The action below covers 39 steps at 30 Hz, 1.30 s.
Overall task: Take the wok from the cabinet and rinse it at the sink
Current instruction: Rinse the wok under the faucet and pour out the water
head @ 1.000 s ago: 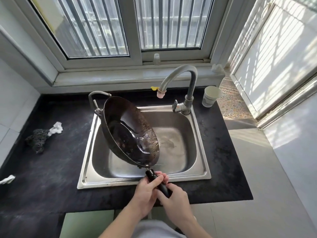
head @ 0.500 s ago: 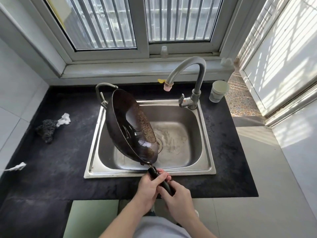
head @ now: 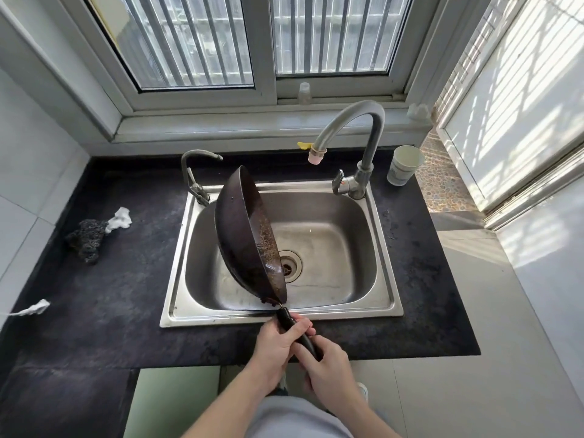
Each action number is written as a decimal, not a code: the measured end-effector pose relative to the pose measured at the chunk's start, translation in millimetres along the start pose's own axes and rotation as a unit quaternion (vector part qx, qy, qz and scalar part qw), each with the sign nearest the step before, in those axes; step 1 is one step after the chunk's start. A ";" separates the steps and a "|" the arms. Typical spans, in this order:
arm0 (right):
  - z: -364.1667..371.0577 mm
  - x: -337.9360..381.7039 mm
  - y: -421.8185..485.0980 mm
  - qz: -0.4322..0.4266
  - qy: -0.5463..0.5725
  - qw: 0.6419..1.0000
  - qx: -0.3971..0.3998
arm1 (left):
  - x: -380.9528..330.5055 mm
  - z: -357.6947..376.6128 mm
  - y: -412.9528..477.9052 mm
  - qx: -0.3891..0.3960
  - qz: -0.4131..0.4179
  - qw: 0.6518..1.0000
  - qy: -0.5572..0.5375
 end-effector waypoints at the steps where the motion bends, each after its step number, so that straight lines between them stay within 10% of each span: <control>1: 1.9 -2.3 0.6 0.001 0.002 1.000 0.000 | -0.3 -0.8 -0.1 0.001 0.003 1.000 0.000; 39: 22.5 -30.8 7.9 0.049 0.114 0.992 0.028 | 4.0 -13.7 4.3 0.021 -0.015 1.000 0.017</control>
Point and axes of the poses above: each hand's wrist, its own y-axis towards the middle knuckle, its own z-axis out of the palm, x = y × z, the point moved 4 cm from there along y, towards the middle knuckle, and after that the axes turned 1 degree about y, right-handed, at the moved point
